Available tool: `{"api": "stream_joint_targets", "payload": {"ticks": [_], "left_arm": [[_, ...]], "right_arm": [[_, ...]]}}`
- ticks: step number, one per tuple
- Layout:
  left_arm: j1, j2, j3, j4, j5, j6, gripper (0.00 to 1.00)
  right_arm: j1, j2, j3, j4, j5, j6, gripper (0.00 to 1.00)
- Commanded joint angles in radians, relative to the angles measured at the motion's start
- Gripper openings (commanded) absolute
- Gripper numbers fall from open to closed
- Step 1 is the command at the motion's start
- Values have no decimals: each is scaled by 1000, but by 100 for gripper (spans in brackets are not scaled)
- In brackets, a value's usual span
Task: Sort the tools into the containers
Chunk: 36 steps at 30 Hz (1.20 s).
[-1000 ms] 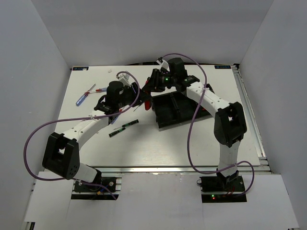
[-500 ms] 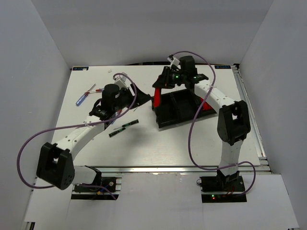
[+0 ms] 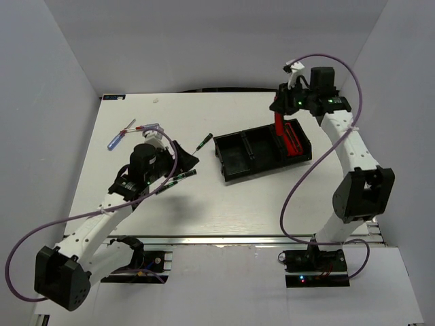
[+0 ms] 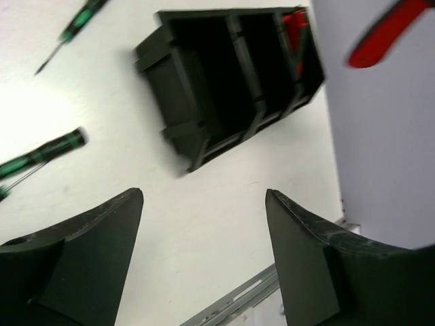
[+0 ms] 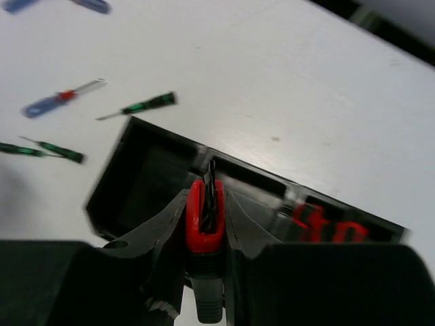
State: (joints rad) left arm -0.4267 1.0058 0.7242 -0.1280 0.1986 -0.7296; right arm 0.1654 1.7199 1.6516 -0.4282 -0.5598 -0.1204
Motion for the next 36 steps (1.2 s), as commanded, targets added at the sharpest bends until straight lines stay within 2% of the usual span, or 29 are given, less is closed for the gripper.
{"api": "stream_joint_targets", "payload": {"ticks": [1,5,9,13,17,21,23,26,27,30,32,34,35,36], "left_arm": [[16,-90,-45,-91,-79,-2,84],[23,-134,-65,-140,-120,-7,88],[26,-136,-51,-174,-137,4,89],[28,-125,-31,-214,-140,6,89],[28,-150,-42,-225,-148,-5,89],[28,-167,-45,-245,-163,-17,89],[28,-170,-43,-251,-169,-17,89],[28,-174,-42,-260,-176,-22,89],[28,-174,-40,-262,-176,-22,89],[28,-171,-34,-265,-177,-21,89],[26,-164,-25,-271,-182,-16,89],[28,-161,-17,-275,-185,-11,90],[28,-157,-11,-277,-183,-5,90],[28,-157,-8,-279,-185,-1,90]], "right_arm": [[-49,-72,-35,-78,129,-258,0],[-87,-105,-169,44,314,-314,0],[-90,-88,-256,179,411,-337,0],[-90,-23,-248,244,489,-341,0],[-90,30,-245,292,503,-334,0],[-90,96,-216,272,471,-324,24],[-90,110,-204,243,454,-323,28],[-90,107,-214,246,442,-312,43],[-90,106,-216,243,439,-309,51],[-93,84,-197,212,410,-306,65],[-96,54,-178,195,388,-295,68],[-99,26,-162,192,362,-292,76],[-99,-2,-153,189,347,-311,80],[-99,-14,-130,174,322,-329,89]]}}
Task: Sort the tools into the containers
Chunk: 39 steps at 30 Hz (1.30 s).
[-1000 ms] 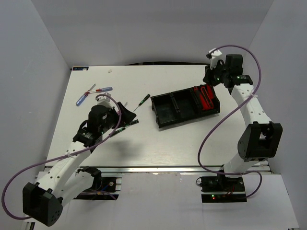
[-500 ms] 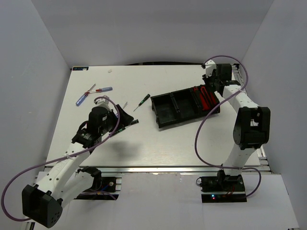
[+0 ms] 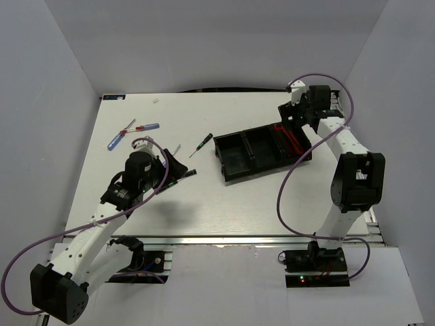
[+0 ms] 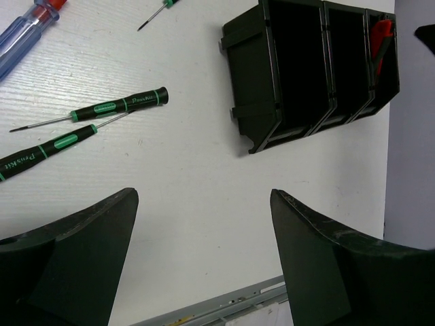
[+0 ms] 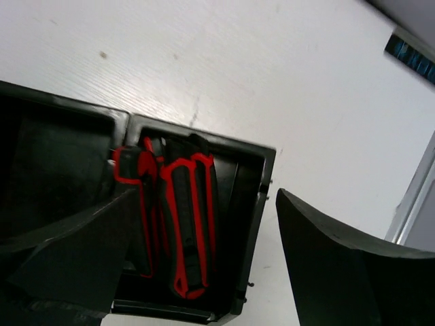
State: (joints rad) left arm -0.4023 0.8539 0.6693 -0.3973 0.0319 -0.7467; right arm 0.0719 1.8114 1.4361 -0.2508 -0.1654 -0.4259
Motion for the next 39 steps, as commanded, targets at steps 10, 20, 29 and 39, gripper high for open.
{"api": "stream_joint_targets", "payload": {"ticks": [10,20,29,39], "left_arm": [[5,14,64,-25,-18,43,90],[5,-13,47,-112,-54,3,90],[5,-117,78,-371,-205,-265,74],[5,-328,99,-569,-217,-445,64]], "right_arm": [[123,-112,245,-597,-845,-629,89],[492,71,345,-863,-761,-1091,88],[684,268,391,-546,-639,-815,78],[730,486,529,-326,-499,-605,72]]}}
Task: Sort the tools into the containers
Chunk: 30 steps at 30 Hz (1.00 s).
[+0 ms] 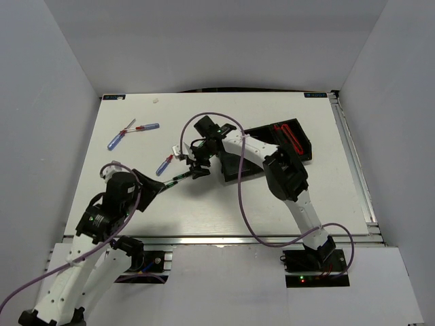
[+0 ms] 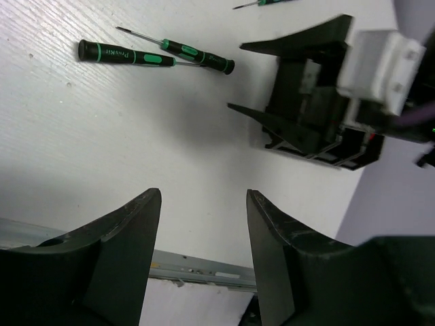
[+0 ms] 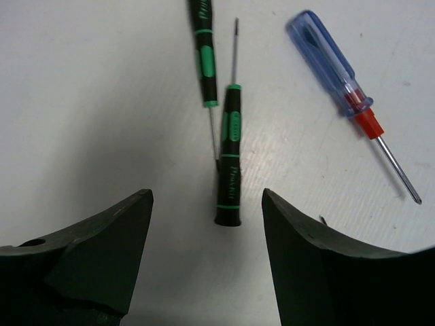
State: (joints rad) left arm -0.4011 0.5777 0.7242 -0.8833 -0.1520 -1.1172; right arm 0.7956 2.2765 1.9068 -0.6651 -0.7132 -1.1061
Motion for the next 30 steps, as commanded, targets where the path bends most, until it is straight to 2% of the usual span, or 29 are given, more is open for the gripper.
{"api": "stream_joint_targets", "payload": {"ticks": [1,6,12,20,25,30], "left_arm": [[4,-61,46,-91,-38,-85,64],[4,-67,52,-120,-41,-93,65],[4,-53,52,-121,-50,-95,65],[4,-39,60,-118,-66,-112,66],[4,-35,46,-118,-75,-128,68],[4,-38,-31,-111,-73,-225,69]], "right_arm": [[10,43,66,100,60,75,72],[13,80,60,101,90,65,70],[14,103,32,114,121,74,62],[16,112,18,116,136,89,40],[14,106,11,102,124,84,32],[13,68,-12,110,98,100,23]]}}
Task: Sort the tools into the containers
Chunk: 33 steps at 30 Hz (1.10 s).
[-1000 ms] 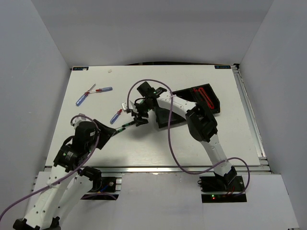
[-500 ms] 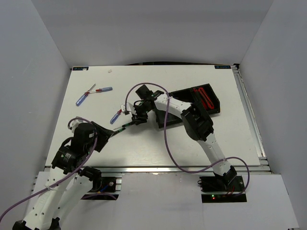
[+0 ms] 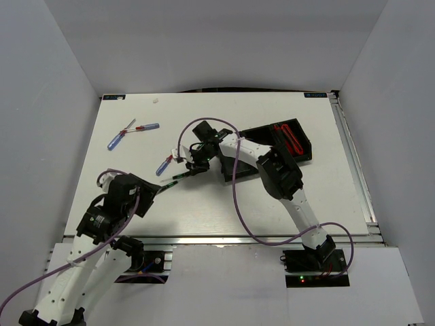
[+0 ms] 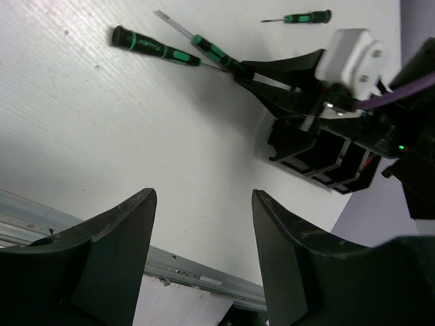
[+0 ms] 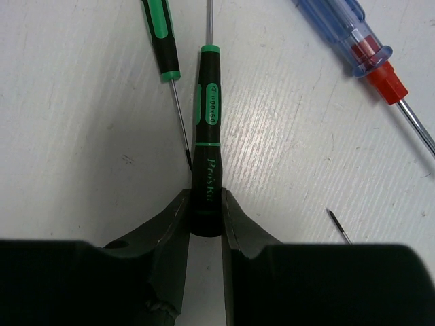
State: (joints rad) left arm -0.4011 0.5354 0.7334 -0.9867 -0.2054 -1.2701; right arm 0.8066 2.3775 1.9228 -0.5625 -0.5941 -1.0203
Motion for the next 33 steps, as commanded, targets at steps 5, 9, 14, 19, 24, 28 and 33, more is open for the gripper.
{"api": "stream_joint_targets", "payload": {"ticks": [5,9,14,19,24,28,33], "left_arm": [[2,35,-74,6,-34,-129,64],[4,90,-60,36,-46,-112,62],[4,211,-3,111,-55,116,61],[4,339,75,221,20,443,62],[4,468,118,310,126,720,65],[4,555,130,324,109,842,65],[4,655,133,330,60,960,65]], "right_arm": [[0,-102,-33,21,-53,86,19],[-10,-172,-31,18,-98,141,14],[-37,-292,-42,-23,-164,229,12],[-127,-438,-116,-73,-193,313,8],[-300,-584,-284,-56,-136,435,6],[-423,-690,-456,30,-49,523,5],[-498,-779,-657,206,164,661,2]]}}
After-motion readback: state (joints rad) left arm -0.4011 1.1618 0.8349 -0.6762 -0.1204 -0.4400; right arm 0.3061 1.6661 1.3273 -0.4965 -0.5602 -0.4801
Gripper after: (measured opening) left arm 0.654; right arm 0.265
